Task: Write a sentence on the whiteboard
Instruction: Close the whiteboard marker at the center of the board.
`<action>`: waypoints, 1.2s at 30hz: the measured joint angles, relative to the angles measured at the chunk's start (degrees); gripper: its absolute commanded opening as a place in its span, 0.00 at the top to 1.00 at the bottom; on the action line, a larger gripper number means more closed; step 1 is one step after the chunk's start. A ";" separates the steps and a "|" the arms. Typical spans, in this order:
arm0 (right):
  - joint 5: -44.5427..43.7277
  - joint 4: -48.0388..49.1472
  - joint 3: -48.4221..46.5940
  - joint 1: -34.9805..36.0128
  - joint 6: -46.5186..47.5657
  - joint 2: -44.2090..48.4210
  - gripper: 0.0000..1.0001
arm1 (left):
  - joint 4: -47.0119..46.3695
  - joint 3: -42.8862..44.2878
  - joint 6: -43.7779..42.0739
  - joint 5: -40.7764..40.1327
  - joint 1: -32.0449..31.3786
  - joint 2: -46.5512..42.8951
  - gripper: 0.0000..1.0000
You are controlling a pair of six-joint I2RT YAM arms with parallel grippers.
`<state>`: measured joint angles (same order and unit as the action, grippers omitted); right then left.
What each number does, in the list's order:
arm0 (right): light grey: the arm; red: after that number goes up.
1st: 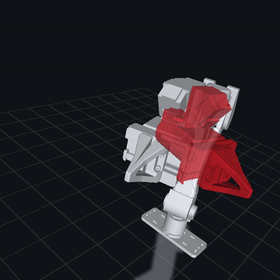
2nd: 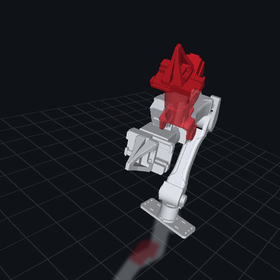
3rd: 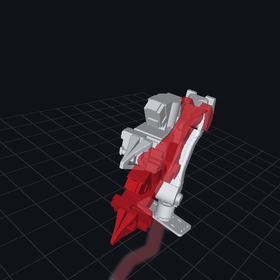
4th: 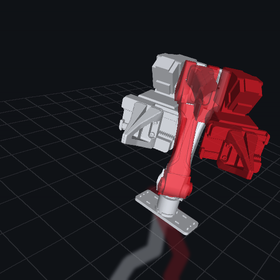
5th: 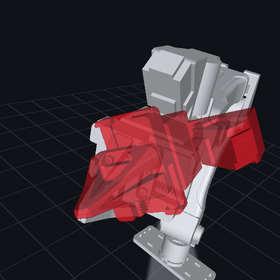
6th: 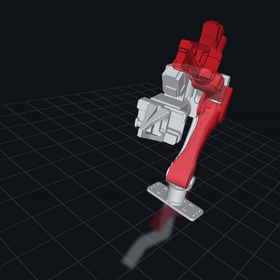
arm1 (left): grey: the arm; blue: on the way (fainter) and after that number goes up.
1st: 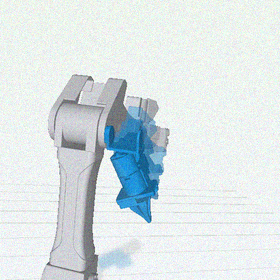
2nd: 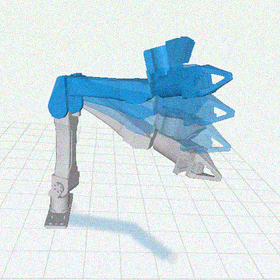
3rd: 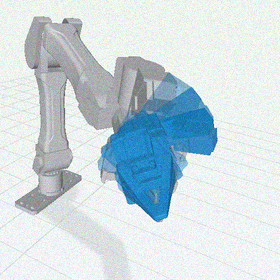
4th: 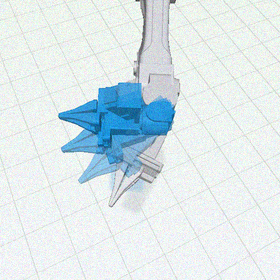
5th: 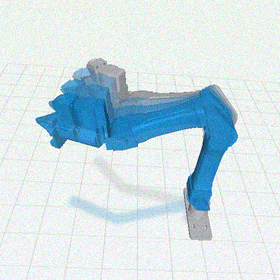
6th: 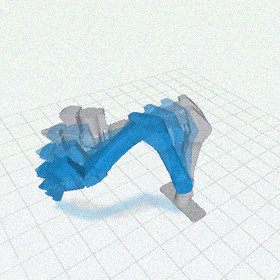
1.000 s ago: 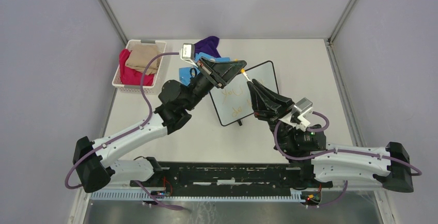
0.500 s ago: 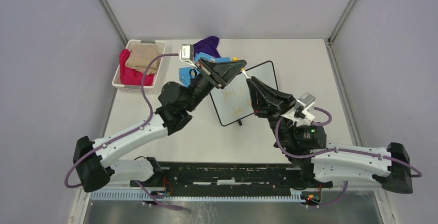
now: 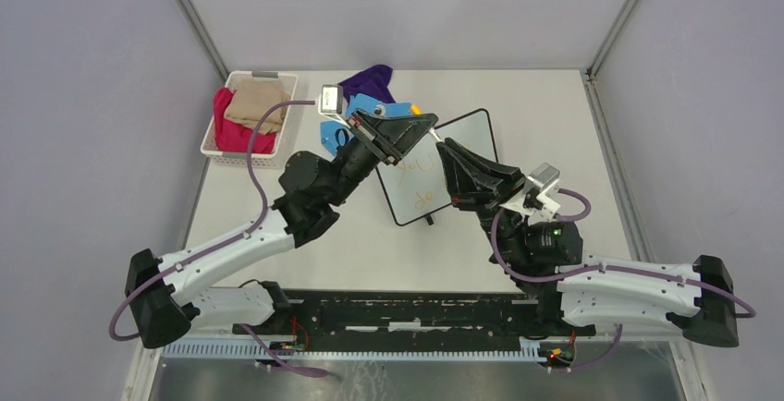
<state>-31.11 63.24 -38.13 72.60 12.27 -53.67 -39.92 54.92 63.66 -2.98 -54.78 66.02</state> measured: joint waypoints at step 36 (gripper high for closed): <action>-0.81 -5.99 -0.33 -1.90 -0.42 1.29 1.00 | 3.06 -0.46 3.39 17.40 10.43 -2.38 0.33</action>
<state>-31.92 57.25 -38.46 70.70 11.86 -52.38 -36.86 54.46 67.05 14.41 -44.36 63.64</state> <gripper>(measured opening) 0.168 0.697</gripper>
